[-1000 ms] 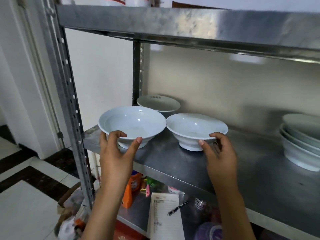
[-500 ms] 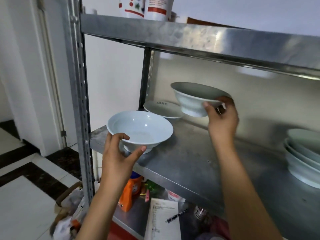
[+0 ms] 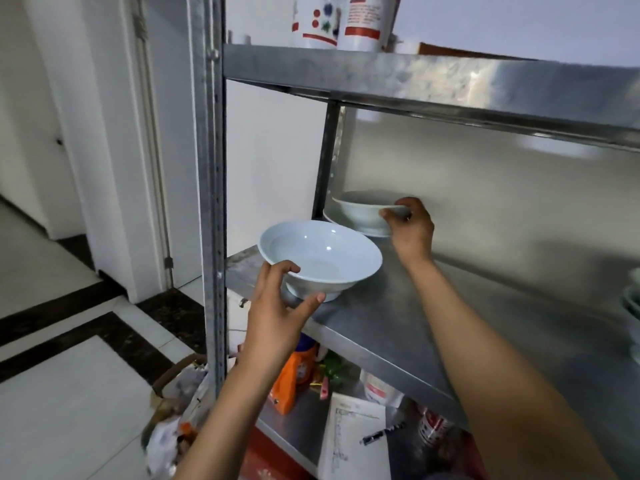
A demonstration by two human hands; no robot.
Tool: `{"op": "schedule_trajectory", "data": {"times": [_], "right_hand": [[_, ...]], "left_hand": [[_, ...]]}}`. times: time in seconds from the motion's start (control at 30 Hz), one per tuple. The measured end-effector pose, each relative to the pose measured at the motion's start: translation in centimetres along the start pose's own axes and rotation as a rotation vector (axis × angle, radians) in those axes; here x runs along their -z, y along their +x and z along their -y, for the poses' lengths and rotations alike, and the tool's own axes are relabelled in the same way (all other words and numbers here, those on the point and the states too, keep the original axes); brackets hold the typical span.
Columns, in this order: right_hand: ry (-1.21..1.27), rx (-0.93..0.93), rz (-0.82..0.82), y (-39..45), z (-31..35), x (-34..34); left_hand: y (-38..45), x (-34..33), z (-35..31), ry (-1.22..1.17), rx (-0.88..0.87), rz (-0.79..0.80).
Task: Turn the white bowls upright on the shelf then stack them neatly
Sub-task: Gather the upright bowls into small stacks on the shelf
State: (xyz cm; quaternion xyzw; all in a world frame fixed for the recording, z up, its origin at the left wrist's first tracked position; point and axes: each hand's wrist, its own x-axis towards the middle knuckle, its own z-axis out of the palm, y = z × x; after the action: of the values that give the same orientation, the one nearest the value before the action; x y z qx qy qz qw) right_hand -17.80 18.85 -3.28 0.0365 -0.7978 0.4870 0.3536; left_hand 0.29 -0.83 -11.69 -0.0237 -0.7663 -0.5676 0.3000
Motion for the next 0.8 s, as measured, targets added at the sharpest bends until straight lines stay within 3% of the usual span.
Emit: {"op": "schedule_trajectory", "data": {"times": [0.5, 0.8], "right_hand": [[-0.166, -0.125, 0.290, -0.6, -1.5, 0.9], [-0.190, 0.002, 0.257, -4.5, -0.5, 3.2]], "left_hand": [[-0.1, -0.3, 0.3, 0.080, -0.075, -0.022], [0.2, -1.2, -0.4, 0.004, -0.075, -0.086]]}}
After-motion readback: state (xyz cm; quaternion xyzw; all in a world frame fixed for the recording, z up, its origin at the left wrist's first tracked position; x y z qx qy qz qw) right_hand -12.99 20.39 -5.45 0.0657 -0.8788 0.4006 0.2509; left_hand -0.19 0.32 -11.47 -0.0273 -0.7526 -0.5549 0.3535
